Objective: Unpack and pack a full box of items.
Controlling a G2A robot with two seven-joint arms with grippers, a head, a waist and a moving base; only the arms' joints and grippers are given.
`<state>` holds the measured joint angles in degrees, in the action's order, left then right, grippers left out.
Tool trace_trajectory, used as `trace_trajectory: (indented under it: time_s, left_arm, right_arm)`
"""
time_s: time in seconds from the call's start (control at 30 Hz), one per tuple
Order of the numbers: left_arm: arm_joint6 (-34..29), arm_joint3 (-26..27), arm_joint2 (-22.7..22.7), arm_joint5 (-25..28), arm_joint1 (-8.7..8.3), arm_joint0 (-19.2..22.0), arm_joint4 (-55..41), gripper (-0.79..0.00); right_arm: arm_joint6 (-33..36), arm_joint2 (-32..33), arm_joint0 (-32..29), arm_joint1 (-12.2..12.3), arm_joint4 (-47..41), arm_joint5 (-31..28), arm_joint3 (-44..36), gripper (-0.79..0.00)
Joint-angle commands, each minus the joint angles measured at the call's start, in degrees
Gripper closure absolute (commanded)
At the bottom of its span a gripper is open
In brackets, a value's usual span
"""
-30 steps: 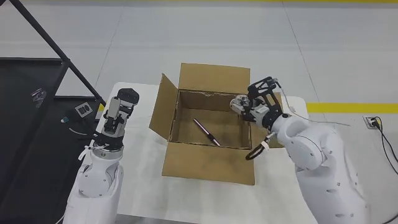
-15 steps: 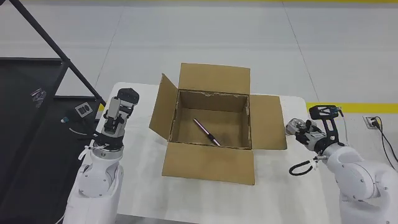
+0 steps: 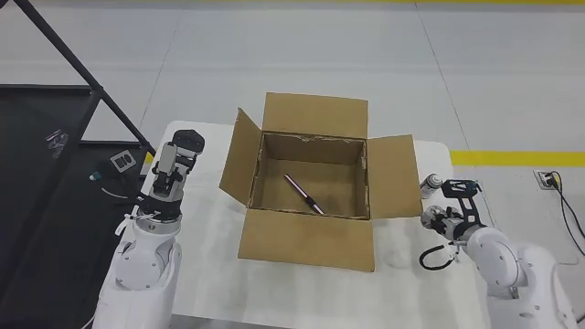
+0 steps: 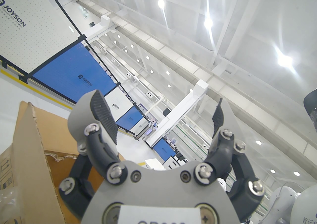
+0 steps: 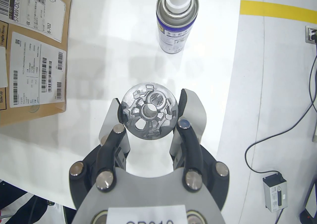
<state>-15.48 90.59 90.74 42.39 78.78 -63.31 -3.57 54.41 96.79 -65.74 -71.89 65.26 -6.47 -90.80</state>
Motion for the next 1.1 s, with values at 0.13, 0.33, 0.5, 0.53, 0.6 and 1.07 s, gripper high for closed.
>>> trace_trajectory:
  time_s: [0.13,0.33,0.5,0.53,0.6,1.07]
  left_arm:
    - [0.0,0.0,0.0,0.0,0.0,0.0,0.0,-0.785]
    - [0.0,0.0,0.0,0.0,0.0,0.0,0.0,-0.785]
    - [0.0,0.0,0.0,0.0,0.0,0.0,0.0,-0.785]
    - [0.0,0.0,0.0,0.0,0.0,0.0,0.0,-0.785]
    - [0.0,0.0,0.0,0.0,0.0,0.0,0.0,-0.785]
    - [0.0,0.0,0.0,0.0,0.0,0.0,0.0,-0.785]
  right_arm:
    - [-2.05,-1.63,1.55,0.25,0.5,-1.41,4.79,-0.077]
    - [-4.04,-3.26,3.53,0.44,1.35,-1.64,8.43,-0.385]
    - [-4.33,-3.81,4.56,0.65,1.4,-1.46,9.39,-0.603]
    - [-4.29,-3.83,4.69,0.71,1.36,-1.48,9.33,-0.65]
    - [-4.08,-3.78,4.85,0.86,1.62,-1.45,9.1,-0.68]
    - [-25.18,-7.44,8.39,1.01,8.17,3.43,-17.39,-0.785]
